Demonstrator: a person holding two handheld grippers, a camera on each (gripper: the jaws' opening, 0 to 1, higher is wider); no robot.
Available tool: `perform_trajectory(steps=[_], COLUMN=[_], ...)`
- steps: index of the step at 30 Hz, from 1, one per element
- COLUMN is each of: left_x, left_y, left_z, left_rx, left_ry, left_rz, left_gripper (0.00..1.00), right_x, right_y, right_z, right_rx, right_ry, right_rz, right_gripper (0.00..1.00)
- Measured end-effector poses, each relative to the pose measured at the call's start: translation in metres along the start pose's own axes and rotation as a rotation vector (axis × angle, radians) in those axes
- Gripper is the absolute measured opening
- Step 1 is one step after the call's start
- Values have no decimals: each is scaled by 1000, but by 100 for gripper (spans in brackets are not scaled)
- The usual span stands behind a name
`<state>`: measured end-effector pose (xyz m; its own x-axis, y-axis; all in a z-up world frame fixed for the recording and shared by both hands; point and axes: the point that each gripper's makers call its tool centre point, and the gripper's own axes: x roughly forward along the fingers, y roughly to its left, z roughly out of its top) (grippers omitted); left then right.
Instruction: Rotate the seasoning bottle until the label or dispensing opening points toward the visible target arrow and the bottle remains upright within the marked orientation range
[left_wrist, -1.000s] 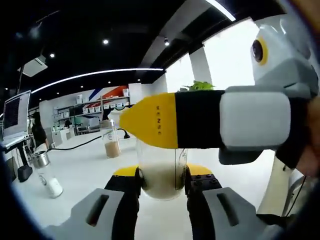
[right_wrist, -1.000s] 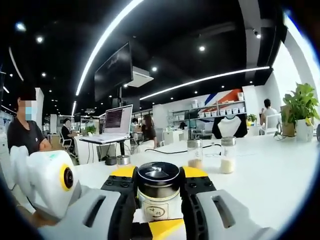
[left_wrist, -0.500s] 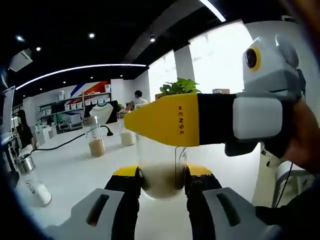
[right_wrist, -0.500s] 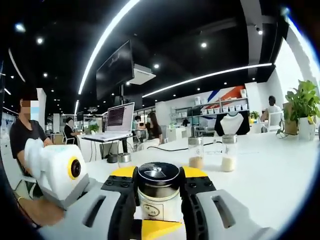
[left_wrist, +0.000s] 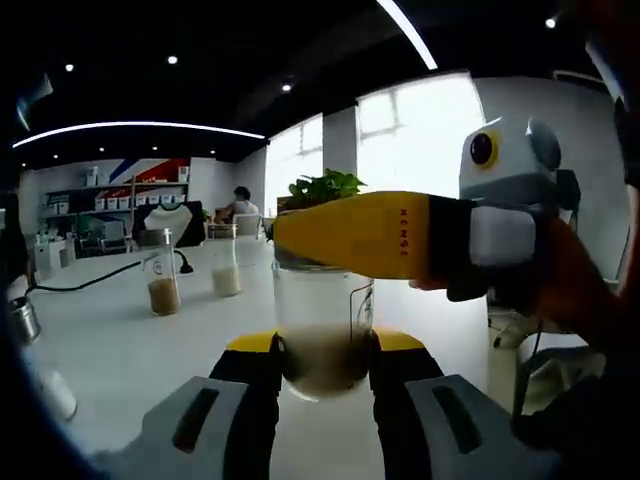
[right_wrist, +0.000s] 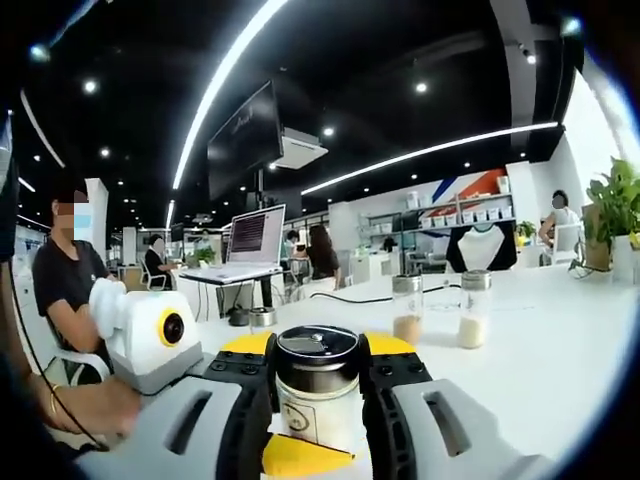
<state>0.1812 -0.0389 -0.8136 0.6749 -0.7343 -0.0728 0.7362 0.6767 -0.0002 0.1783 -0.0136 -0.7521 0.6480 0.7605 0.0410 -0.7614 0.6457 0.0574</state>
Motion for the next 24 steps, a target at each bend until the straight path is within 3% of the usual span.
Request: perform_trajectory(steps=[6, 11, 20, 24], left_x=[-5, -10, -11, -10], left_y=[-1, -3, -2, -1], left_z=[-3, 0, -6, -5], left_rx=[25, 26, -10, -7], left_ry=[5, -28, -27, -21], left_rz=[-64, -99, -93, -84], left_gripper=[36, 36, 36, 36], right_x=[2, 4, 9, 9], right_y=[7, 8, 8, 12], right_z=[-4, -2, -9, -8], right_rx=[1, 34, 35, -6], right_ry=[14, 3, 36, 26], right_rz=[37, 56, 58, 48], right_gripper=[31, 31, 31, 31])
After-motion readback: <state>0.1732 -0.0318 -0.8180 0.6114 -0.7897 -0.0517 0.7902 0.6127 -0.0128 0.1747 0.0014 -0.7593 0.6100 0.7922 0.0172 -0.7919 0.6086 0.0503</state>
